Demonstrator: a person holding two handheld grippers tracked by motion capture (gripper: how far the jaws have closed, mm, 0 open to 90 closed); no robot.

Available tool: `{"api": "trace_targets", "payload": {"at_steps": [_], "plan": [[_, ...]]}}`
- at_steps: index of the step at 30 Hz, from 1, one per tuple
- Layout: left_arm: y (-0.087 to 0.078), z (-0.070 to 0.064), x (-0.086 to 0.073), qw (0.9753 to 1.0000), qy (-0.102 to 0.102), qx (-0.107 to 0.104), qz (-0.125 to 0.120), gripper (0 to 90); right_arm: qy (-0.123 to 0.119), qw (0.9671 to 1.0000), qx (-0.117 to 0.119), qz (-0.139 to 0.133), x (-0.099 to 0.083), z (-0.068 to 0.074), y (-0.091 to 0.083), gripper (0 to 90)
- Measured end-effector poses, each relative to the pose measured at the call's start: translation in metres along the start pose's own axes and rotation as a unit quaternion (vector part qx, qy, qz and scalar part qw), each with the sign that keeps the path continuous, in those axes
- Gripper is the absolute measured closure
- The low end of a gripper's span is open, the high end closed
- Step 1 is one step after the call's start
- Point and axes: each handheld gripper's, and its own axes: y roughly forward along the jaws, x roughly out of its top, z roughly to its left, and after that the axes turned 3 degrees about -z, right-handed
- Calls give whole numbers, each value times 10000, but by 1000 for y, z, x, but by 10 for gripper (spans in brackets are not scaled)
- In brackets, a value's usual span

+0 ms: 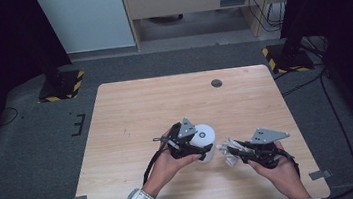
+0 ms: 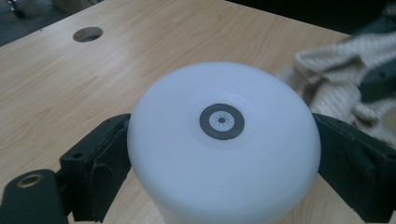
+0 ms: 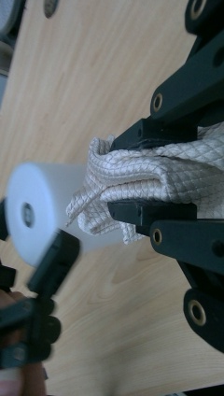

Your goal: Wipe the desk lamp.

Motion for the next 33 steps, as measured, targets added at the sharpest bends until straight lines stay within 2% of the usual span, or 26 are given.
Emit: {"api": "trace_targets", "payload": {"at_steps": [2, 4, 8, 17, 20, 24, 27, 30, 33], "plan": [[-4, -3, -2, 9999, 68, -121, 24, 86, -125, 9999, -69, 25, 8, 2, 0, 703], [-10, -7, -5, 9996, 133, -245, 45, 86, -249, 9997, -3, -47, 20, 7, 2, 703], [-20, -10, -11, 9992, 199, -358, 28, 86, -513, 9985, 161, -89, 48, 16, 11, 702], [-23, -7, -14, 9986, 233, -468, -41, 86, -546, 9980, 322, 20, 77, 15, 40, 703], [-24, -6, -14, 9985, 271, -483, -12, 86, -538, 9978, 367, 96, 80, 16, 50, 703], [-24, -5, -14, 9985, 270, -469, -4, 86, -480, 9979, 320, 299, 72, 9, 61, 705], [-24, -5, -14, 9984, 293, -478, -13, 86, -334, 9988, 286, 231, 69, 2, 60, 705], [-23, -5, -14, 9985, 261, -489, -25, 86, -235, 9991, 187, 295, 65, -5, 59, 706], [-24, -4, -14, 9983, 278, -503, -28, 86, -205, 9989, 184, 376, 60, -8, 61, 707]]}}
